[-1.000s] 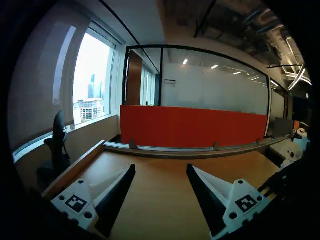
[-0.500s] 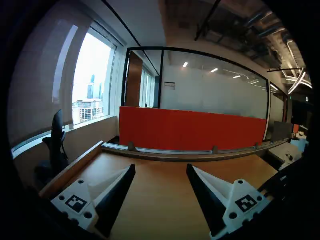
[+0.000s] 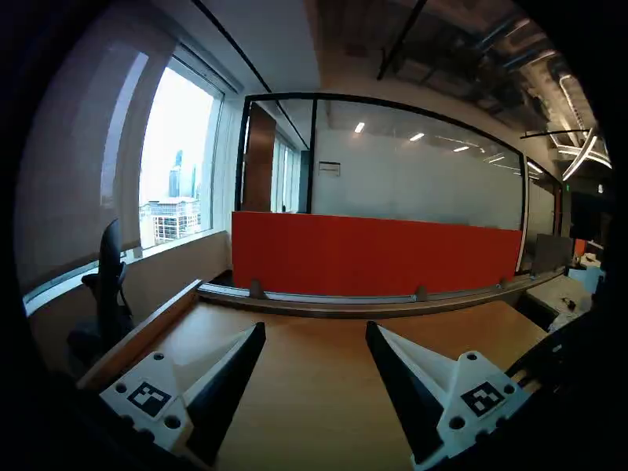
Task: Fold towel
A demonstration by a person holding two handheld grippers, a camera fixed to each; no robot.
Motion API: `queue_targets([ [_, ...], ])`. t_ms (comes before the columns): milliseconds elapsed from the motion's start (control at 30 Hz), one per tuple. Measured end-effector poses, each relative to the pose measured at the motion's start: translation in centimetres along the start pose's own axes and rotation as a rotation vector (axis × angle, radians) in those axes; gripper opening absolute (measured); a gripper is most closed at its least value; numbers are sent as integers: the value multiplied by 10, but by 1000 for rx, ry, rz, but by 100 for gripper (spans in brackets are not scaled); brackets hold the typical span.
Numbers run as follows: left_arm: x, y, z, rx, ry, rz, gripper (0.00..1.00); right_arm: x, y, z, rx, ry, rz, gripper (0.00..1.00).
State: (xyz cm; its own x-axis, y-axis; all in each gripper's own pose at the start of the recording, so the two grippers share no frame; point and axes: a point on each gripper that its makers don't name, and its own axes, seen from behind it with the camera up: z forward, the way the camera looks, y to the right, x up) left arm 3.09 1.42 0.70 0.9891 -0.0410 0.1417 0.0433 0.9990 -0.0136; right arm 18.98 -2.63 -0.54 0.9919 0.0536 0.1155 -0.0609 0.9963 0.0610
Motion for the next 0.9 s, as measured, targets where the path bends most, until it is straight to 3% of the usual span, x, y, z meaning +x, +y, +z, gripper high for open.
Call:
queue_targets([
  [300, 6, 14, -3, -24, 43, 18, 94, 7, -14, 2, 16, 3, -9, 93],
  [600, -5, 17, -5, -22, 53, 56, 95, 15, -32, 3, 37, 3, 20, 93],
  [900, -18, 19, -1, -28, 102, 55, 95, 16, -50, 2, 44, 0, -10, 93],
])
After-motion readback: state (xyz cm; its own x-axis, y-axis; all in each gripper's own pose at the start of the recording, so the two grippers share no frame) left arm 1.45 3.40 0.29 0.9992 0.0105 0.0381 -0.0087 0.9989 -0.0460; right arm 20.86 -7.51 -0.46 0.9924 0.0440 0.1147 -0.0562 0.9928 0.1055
